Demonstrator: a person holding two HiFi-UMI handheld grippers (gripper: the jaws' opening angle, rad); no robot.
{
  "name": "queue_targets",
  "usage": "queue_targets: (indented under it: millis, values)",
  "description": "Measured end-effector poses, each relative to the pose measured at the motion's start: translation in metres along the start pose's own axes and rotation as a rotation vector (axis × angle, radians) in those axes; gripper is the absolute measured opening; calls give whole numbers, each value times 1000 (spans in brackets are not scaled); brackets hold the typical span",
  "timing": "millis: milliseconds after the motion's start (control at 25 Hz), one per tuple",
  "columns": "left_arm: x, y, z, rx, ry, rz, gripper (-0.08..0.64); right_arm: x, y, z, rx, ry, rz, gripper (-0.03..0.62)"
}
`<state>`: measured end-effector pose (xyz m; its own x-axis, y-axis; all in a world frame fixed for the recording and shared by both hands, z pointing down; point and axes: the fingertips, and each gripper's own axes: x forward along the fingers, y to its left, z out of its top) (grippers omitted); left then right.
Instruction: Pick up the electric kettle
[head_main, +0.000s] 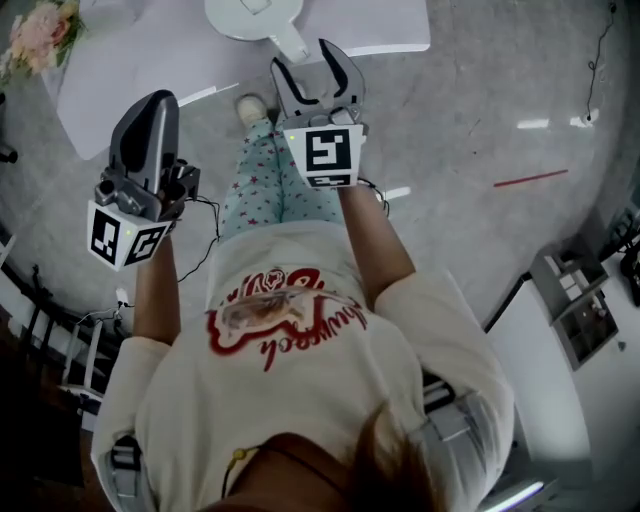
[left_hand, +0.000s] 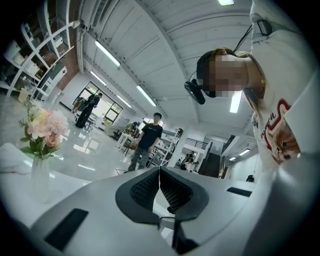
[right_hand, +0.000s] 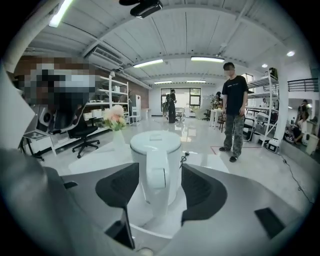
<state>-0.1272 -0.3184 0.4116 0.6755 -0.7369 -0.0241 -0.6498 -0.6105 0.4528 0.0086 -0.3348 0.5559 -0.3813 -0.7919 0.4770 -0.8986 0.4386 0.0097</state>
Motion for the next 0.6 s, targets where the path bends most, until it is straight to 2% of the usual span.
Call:
queue_targets:
  millis: [200, 440, 600]
  values:
    - [-5, 17, -29, -42, 28, 26, 14, 27, 8, -36, -44, 66, -7, 252]
    - [-10, 27, -49, -63, 49, 43, 14, 50, 6, -65, -49, 121, -22, 252]
    - [-13, 30, -58, -73, 58, 61, 14, 54, 1, -73, -23, 108, -50, 250]
